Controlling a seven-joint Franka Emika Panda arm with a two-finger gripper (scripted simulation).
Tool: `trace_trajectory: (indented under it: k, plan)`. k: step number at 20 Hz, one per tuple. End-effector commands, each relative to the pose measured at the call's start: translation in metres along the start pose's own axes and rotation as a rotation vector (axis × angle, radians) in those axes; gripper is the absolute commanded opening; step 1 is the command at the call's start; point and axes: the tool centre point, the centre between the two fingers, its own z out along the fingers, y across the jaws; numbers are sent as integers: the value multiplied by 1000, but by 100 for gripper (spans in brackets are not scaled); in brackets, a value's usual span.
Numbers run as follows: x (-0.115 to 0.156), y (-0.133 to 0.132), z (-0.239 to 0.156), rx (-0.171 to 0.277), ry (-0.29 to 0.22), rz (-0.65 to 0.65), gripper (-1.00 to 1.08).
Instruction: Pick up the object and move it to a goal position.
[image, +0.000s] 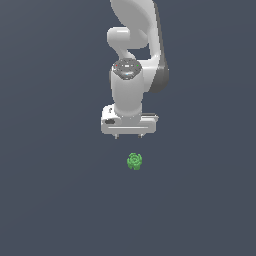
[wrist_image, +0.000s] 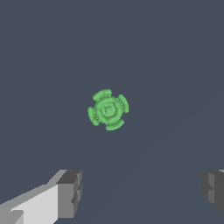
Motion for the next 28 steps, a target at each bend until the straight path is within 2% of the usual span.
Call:
trace_trajectory:
  k: [1,4,10,19,28]
  plan:
    - [0,0,0,0,0,0,100]
    - [1,-6,0,5,3,-9,100]
    - [4,-35,-1,29,17,-51,100]
    - [8,-34,5,27,15,-14,100]
    - [24,-32,30,16,9,130,100]
